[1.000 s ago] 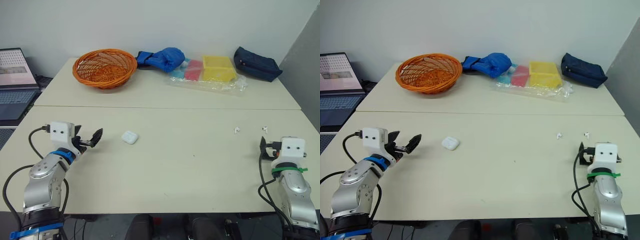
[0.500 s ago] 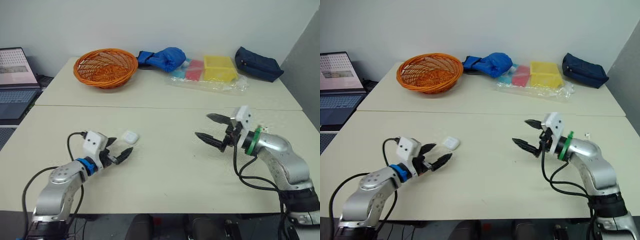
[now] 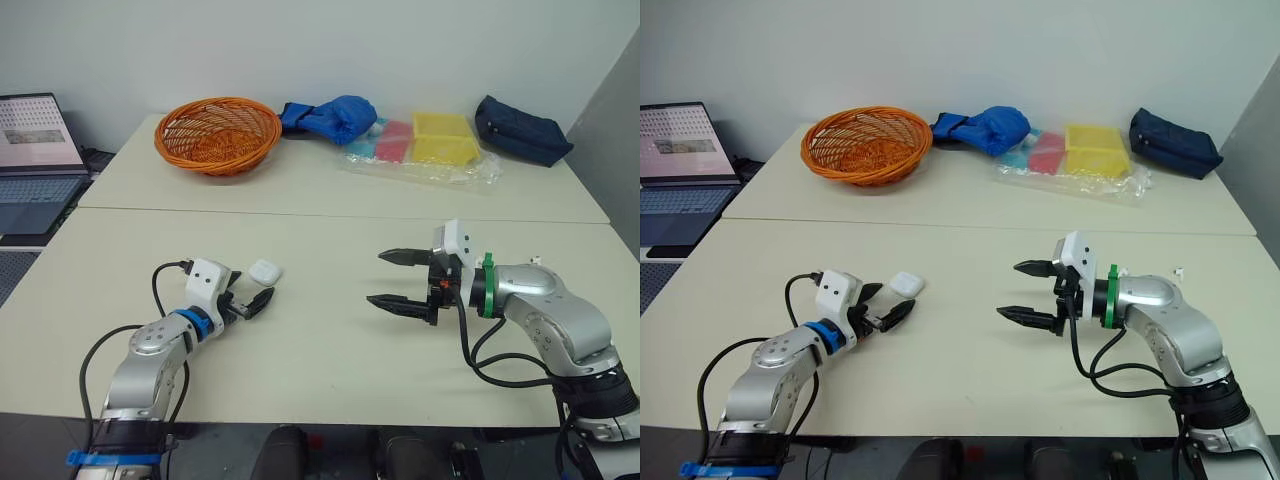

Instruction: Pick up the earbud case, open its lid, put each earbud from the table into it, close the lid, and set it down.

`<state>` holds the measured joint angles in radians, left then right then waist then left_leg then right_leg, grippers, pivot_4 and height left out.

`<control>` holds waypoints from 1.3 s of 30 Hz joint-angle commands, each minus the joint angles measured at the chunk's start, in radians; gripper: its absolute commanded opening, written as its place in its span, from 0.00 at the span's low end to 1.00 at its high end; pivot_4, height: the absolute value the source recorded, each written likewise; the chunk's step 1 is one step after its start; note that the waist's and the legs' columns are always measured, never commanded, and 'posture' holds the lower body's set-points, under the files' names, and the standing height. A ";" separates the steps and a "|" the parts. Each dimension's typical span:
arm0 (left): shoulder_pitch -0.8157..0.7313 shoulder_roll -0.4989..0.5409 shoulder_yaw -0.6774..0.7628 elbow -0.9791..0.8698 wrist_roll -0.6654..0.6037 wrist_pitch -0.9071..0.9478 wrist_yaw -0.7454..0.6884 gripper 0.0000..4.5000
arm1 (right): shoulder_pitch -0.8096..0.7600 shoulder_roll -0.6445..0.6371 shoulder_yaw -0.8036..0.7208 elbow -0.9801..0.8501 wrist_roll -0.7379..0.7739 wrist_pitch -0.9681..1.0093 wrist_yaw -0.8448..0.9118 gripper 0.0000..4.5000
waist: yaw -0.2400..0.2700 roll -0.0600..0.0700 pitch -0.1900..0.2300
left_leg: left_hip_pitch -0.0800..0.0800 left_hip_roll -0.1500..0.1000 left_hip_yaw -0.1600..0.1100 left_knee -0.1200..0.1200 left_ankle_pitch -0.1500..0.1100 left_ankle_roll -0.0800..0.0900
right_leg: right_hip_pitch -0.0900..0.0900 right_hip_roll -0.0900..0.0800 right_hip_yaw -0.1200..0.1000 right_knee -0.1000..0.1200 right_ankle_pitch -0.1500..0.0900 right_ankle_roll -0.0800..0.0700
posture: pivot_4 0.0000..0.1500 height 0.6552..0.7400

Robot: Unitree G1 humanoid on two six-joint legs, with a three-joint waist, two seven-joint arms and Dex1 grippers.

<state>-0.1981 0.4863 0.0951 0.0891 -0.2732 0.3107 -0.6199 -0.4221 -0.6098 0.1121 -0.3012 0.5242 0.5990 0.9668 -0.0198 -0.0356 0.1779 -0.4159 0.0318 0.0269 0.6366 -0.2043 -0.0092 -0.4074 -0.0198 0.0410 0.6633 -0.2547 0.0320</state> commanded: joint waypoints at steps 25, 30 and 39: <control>-0.105 0.026 -0.052 0.078 0.097 -0.176 -0.075 0.61 | -0.038 -0.007 -0.040 -0.015 0.009 0.014 -0.026 1.00 | 0.006 0.000 0.000 | -0.002 0.001 0.001 0.001 0.000 0.000 | 0.000 -0.003 0.000 -0.002 0.003 0.003 | 1.00 1.00; -0.269 0.093 -0.108 0.131 0.152 -0.486 -0.222 0.61 | -0.103 0.015 -0.065 0.018 0.055 0.116 -0.079 1.00 | 0.012 -0.001 0.001 | -0.005 0.001 0.001 0.001 0.000 0.000 | -0.003 -0.002 0.000 -0.002 0.004 0.000 | 1.00 1.00; -0.469 0.118 -0.212 0.419 0.320 -1.275 -0.290 0.61 | -0.212 0.085 -0.102 0.082 0.156 0.386 -0.193 1.00 | 0.014 0.000 0.000 | -0.011 0.001 0.004 -0.002 0.000 0.000 | -0.010 0.000 0.000 -0.003 0.005 0.000 | 1.00 1.00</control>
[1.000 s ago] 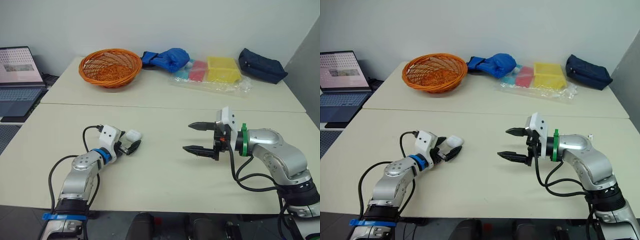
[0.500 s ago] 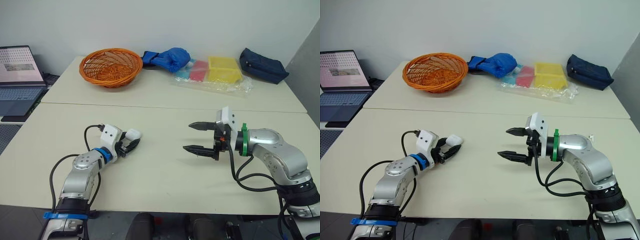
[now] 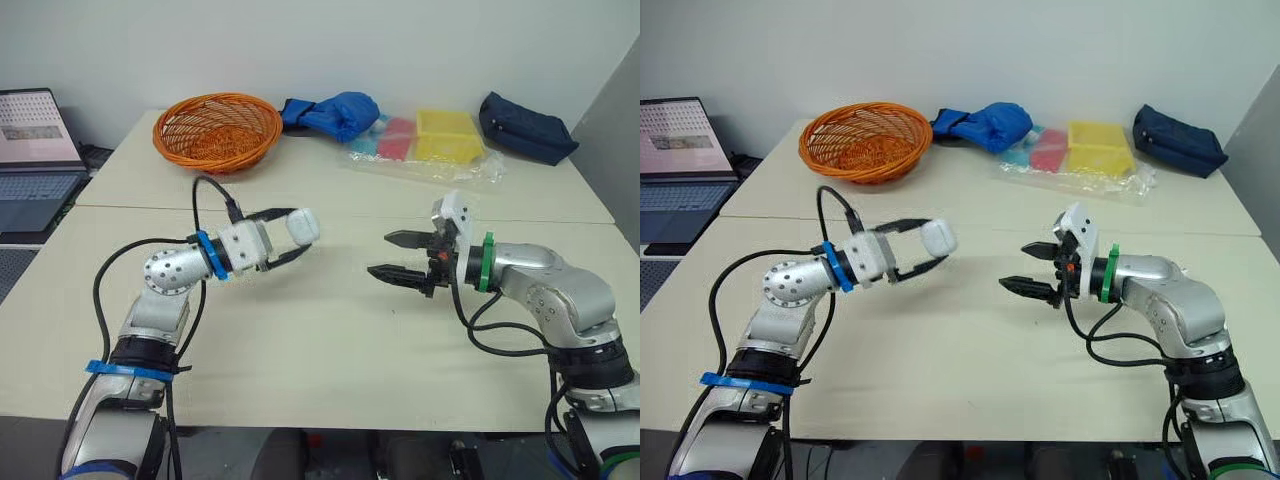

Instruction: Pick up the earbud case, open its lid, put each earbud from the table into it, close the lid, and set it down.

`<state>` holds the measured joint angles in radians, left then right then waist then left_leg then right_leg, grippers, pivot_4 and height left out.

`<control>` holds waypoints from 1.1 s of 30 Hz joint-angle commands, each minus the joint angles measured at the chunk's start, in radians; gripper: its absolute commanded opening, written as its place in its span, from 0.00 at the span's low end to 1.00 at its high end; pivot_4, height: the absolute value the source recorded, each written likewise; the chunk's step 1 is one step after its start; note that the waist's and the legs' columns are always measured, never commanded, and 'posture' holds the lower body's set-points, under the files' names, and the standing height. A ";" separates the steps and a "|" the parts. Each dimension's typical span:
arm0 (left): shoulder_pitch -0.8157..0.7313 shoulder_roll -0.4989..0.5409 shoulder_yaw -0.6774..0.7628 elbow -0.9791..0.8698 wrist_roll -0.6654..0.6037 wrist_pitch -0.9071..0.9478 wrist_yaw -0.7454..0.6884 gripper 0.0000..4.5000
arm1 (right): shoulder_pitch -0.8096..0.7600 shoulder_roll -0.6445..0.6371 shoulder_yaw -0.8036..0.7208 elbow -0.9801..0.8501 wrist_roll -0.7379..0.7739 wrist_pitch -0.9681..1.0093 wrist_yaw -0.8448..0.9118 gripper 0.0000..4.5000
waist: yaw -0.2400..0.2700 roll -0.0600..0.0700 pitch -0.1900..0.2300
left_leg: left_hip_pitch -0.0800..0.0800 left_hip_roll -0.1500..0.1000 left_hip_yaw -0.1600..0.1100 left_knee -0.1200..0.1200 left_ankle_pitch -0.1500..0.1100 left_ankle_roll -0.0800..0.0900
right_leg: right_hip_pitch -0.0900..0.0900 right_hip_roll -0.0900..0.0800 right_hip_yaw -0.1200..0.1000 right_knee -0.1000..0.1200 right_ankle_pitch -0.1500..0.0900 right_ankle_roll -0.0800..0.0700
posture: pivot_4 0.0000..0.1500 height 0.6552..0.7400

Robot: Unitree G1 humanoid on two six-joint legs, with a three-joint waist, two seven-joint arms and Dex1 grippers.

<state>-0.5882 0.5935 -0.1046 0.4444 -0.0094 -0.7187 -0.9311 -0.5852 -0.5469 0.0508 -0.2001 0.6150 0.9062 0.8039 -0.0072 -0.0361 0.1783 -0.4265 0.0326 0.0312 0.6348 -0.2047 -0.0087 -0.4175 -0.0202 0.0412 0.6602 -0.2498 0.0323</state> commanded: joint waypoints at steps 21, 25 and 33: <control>-0.305 -0.013 -0.108 0.405 0.267 -0.674 0.286 0.61 | -0.155 0.258 -0.036 0.073 0.117 0.178 -0.163 1.00 | -0.005 0.000 0.000 | -0.008 -0.001 0.001 0.009 0.000 0.000 | -0.004 0.003 -0.002 0.005 0.002 0.004 | 1.00 1.00; -0.310 -0.011 -0.118 0.407 0.269 -0.670 0.309 0.61 | -0.162 0.256 -0.025 0.087 0.101 0.165 -0.156 1.00 | -0.008 0.000 0.000 | -0.008 -0.001 0.001 0.009 0.000 0.000 | -0.003 0.002 -0.001 0.005 0.002 0.004 | 1.00 1.00; -0.310 -0.002 -0.150 0.406 0.265 -0.676 0.332 0.61 | -0.165 0.268 -0.037 0.106 0.099 0.154 -0.169 0.57 | -0.014 0.000 0.000 | -0.008 -0.001 0.001 0.009 0.000 0.000 | -0.004 0.003 -0.002 0.005 0.002 0.004 | 1.00 1.00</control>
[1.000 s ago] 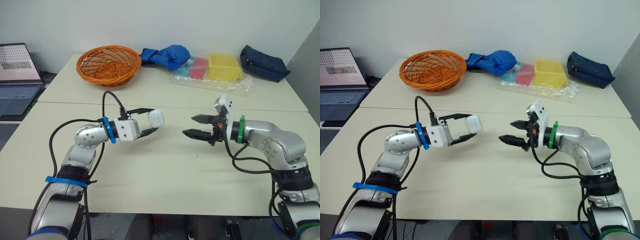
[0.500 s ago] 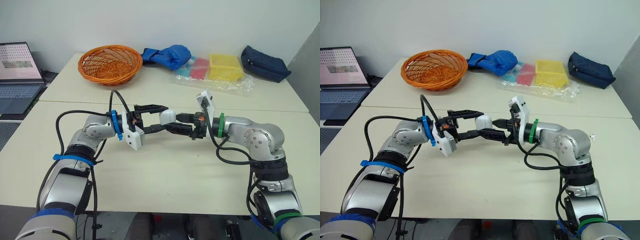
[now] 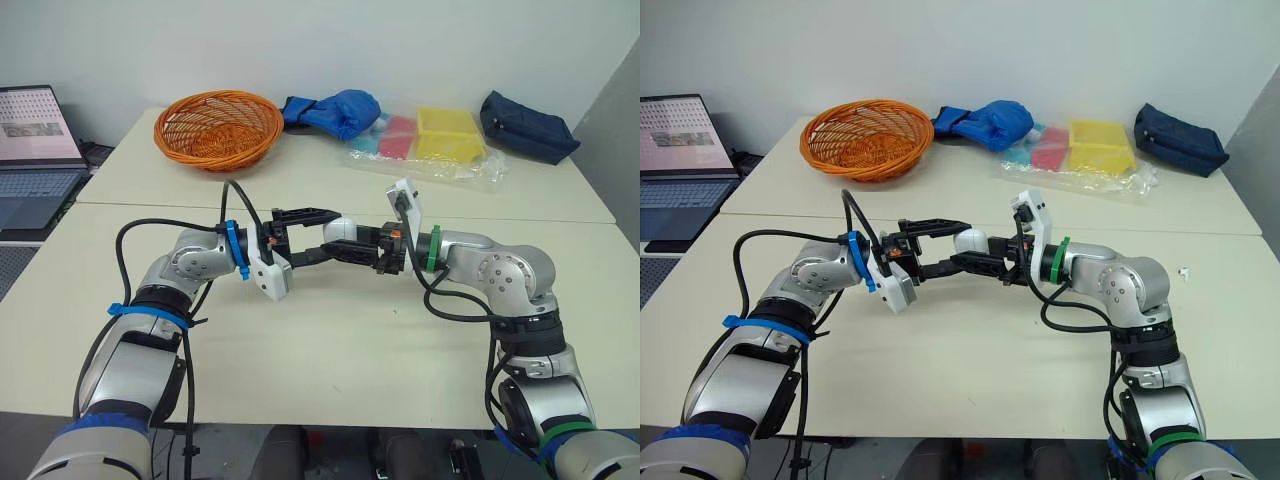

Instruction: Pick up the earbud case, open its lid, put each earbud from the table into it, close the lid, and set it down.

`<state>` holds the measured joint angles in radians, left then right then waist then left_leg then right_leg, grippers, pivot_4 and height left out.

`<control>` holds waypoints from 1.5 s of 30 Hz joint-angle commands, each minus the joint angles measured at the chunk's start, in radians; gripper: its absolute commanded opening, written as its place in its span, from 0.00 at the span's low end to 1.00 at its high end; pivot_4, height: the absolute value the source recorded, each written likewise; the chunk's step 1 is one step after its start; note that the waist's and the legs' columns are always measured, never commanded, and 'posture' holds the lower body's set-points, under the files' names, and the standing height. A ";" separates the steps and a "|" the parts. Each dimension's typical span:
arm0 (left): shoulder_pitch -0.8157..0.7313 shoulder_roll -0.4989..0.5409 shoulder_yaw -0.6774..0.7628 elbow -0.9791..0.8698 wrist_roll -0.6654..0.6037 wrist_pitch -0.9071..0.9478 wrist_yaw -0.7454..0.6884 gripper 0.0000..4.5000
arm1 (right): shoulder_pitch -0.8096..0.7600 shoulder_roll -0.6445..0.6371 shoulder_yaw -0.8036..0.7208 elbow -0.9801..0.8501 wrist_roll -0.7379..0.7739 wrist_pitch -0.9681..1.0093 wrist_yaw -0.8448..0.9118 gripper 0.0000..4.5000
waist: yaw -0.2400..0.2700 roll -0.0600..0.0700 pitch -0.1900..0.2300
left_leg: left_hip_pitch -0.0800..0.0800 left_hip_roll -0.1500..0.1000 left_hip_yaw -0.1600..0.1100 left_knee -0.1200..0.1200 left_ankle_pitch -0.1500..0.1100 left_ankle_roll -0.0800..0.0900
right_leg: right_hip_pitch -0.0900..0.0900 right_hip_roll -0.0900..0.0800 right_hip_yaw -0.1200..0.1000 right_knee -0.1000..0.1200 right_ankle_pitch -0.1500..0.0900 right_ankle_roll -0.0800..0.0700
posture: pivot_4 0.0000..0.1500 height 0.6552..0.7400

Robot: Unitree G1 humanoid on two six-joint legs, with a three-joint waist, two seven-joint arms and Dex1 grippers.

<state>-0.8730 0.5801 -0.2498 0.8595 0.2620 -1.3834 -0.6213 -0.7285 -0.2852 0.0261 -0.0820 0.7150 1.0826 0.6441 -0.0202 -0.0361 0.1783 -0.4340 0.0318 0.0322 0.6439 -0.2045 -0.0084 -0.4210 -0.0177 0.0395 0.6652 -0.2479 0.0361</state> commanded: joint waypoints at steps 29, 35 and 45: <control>-0.170 0.166 -0.129 -0.378 -0.623 1.163 -0.748 1.00 | -0.014 -0.136 0.233 -0.036 -0.337 -0.322 0.030 0.19 | -0.010 0.000 0.000 | -0.001 -0.002 0.000 0.002 0.000 0.000 | 0.000 0.004 0.001 0.000 -0.003 0.004 | 1.00 1.00; -0.296 0.109 -0.164 -0.375 -0.513 1.370 -0.875 0.96 | -0.026 -0.152 0.352 -0.010 -0.492 -0.450 0.058 0.19 | -0.011 0.000 0.000 | 0.000 -0.001 -0.001 0.001 0.000 0.000 | -0.001 0.009 0.001 0.000 -0.004 0.003 | 1.00 1.00; -0.298 0.048 -0.166 -0.305 -0.343 1.298 -0.928 0.45 | -0.015 -0.144 0.361 -0.031 -0.578 -0.472 0.071 0.19 | -0.011 0.000 0.000 | 0.000 0.001 -0.002 0.002 0.000 0.000 | -0.002 0.011 0.002 0.001 -0.003 0.001 | 1.00 1.00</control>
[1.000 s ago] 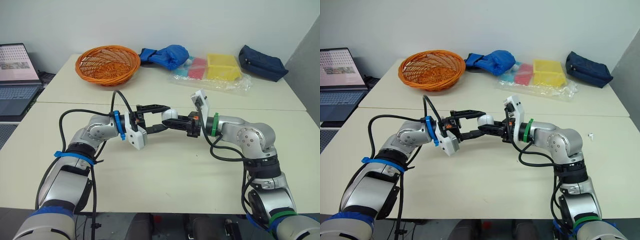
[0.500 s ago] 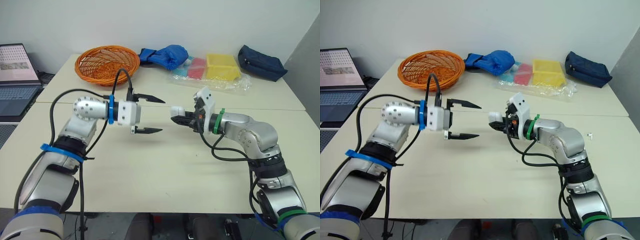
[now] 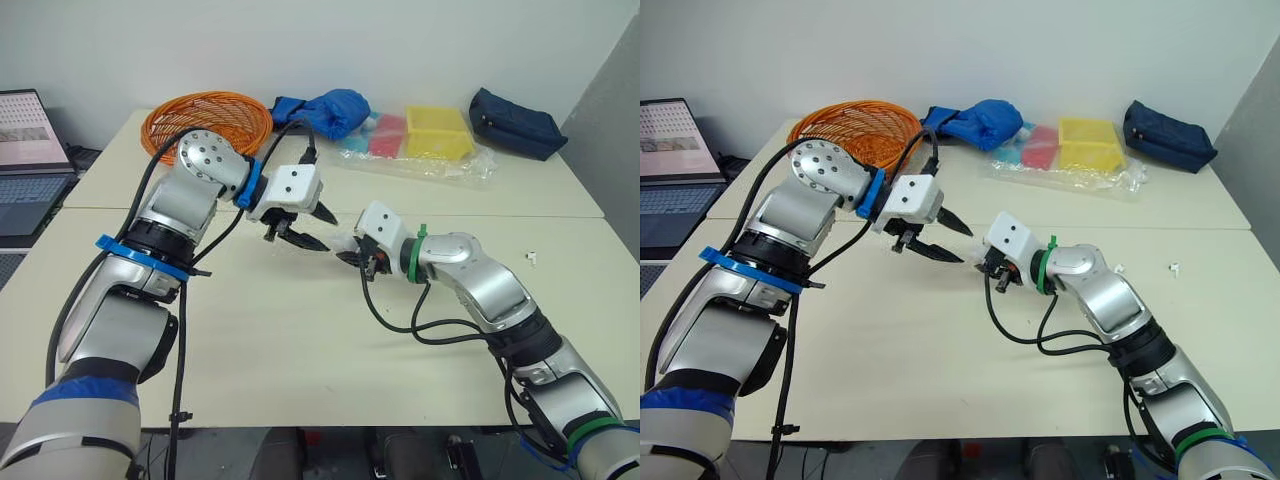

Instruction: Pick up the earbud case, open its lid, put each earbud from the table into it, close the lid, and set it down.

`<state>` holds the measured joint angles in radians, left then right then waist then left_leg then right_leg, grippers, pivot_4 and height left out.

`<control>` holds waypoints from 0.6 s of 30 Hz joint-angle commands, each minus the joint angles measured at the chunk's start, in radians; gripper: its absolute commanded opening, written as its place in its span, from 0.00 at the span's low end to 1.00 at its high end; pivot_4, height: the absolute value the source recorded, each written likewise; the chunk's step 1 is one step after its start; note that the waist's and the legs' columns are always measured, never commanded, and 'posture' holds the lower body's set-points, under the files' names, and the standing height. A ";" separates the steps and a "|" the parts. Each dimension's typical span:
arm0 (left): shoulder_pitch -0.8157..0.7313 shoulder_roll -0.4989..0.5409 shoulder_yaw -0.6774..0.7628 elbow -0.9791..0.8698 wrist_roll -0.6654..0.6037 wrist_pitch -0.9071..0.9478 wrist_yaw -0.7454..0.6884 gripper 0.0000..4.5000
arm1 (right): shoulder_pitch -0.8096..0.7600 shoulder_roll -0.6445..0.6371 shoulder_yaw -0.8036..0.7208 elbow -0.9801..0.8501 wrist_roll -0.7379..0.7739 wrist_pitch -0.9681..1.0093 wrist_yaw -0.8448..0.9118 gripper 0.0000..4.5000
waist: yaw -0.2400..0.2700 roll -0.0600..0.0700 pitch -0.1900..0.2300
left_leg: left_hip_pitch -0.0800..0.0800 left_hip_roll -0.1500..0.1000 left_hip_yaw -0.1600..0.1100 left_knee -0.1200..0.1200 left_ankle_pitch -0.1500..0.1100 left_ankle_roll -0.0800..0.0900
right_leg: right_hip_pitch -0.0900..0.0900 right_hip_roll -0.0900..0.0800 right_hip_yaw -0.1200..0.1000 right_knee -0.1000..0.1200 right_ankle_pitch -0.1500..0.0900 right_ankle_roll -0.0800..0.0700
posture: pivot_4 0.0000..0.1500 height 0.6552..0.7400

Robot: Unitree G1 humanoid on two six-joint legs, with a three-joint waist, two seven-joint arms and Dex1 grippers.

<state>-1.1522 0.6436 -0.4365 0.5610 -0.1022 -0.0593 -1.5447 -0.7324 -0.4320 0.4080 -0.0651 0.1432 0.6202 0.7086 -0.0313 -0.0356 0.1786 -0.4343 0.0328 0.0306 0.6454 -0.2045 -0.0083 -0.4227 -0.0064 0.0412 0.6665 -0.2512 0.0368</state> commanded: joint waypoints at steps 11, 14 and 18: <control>-0.030 -0.084 0.049 0.061 0.091 -0.067 0.055 0.45 | -0.021 0.007 -0.019 -0.083 -0.049 0.007 0.019 0.19 | 0.001 0.000 0.000 | 0.000 0.000 0.000 0.000 0.000 0.000 | 0.000 0.000 0.000 0.000 0.001 -0.001 | 1.00 1.00; -0.032 -0.087 0.050 0.067 0.098 -0.068 0.054 0.45 | -0.020 0.010 -0.023 -0.085 -0.051 0.011 0.022 0.19 | 0.001 0.000 0.000 | 0.000 0.000 0.000 0.000 0.000 0.000 | 0.000 0.000 0.000 0.001 0.001 -0.001 | 1.00 1.00; -0.040 -0.093 0.055 0.078 0.109 -0.072 0.067 0.45 | -0.020 0.012 -0.022 -0.086 -0.057 0.011 0.022 0.19 | 0.001 0.000 0.000 | 0.000 0.000 0.000 0.000 0.000 0.000 | 0.000 -0.001 0.000 0.001 0.001 -0.001 | 1.00 1.00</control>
<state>-1.1550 0.5520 -0.4230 0.6416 0.0029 -0.1193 -1.4899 -0.7325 -0.4221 0.4080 -0.1057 0.0964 0.6394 0.7271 -0.0305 -0.0356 0.1786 -0.4343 0.0323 0.0306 0.6459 -0.2045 -0.0083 -0.4226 -0.0069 0.0416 0.6671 -0.2504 0.0355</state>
